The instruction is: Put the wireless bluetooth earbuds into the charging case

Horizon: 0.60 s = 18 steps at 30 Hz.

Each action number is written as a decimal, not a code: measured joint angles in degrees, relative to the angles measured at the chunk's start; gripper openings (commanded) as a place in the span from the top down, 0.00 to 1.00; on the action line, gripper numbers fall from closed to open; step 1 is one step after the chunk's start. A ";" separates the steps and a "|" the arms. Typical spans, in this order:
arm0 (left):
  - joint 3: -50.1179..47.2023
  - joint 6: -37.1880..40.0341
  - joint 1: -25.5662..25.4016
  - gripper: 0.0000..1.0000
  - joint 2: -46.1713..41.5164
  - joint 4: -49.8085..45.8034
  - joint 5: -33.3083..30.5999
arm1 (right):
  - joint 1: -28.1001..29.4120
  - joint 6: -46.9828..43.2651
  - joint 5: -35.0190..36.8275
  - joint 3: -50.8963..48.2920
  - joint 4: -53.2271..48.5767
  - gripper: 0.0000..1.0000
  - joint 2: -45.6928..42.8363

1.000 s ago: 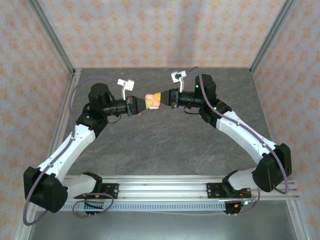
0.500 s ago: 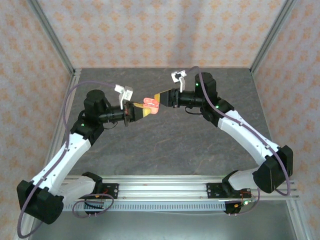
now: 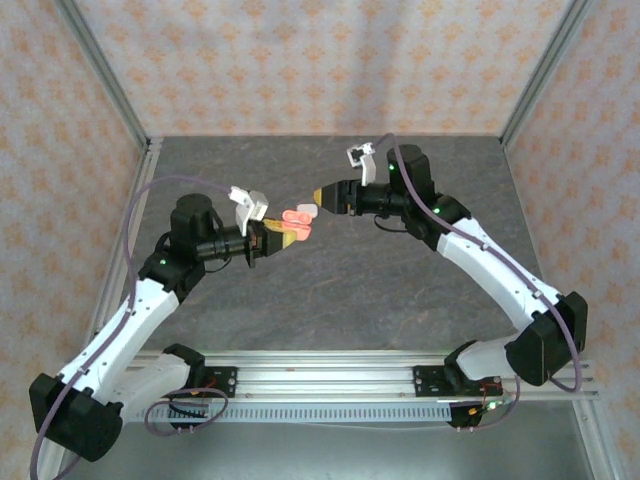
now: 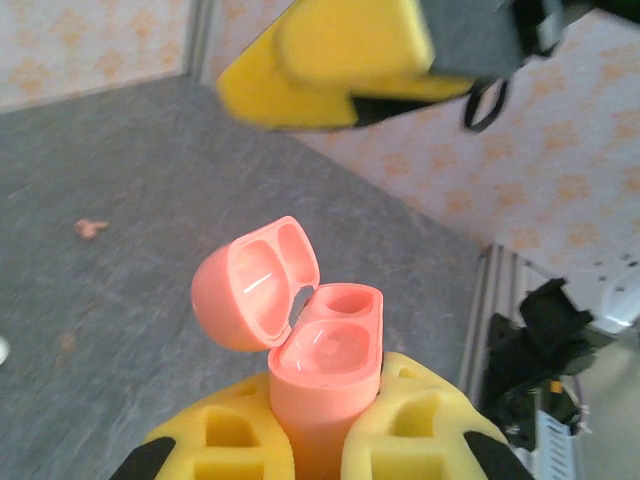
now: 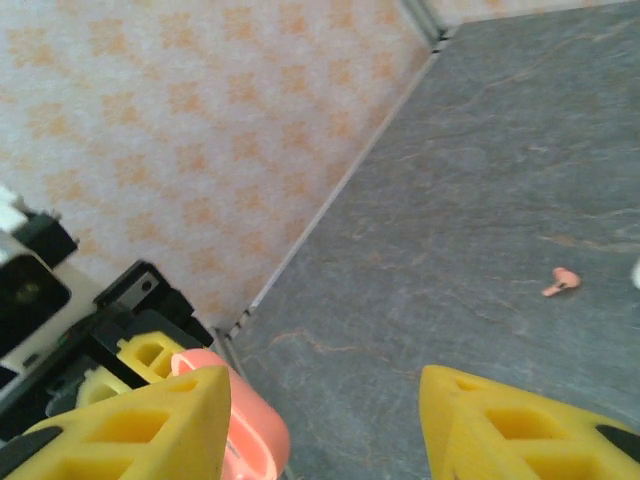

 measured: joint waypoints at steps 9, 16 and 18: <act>-7.39 2.25 0.00 1.00 -12.22 -0.04 -13.66 | -0.07 6.14 16.04 4.00 -6.78 0.54 8.22; -11.17 4.55 0.00 1.00 -21.86 -0.26 -19.41 | 5.14 10.51 23.10 12.33 -11.58 0.55 25.88; -12.02 4.52 0.00 1.00 -24.11 -0.33 -20.63 | 7.04 11.23 23.85 16.61 -12.85 0.55 30.95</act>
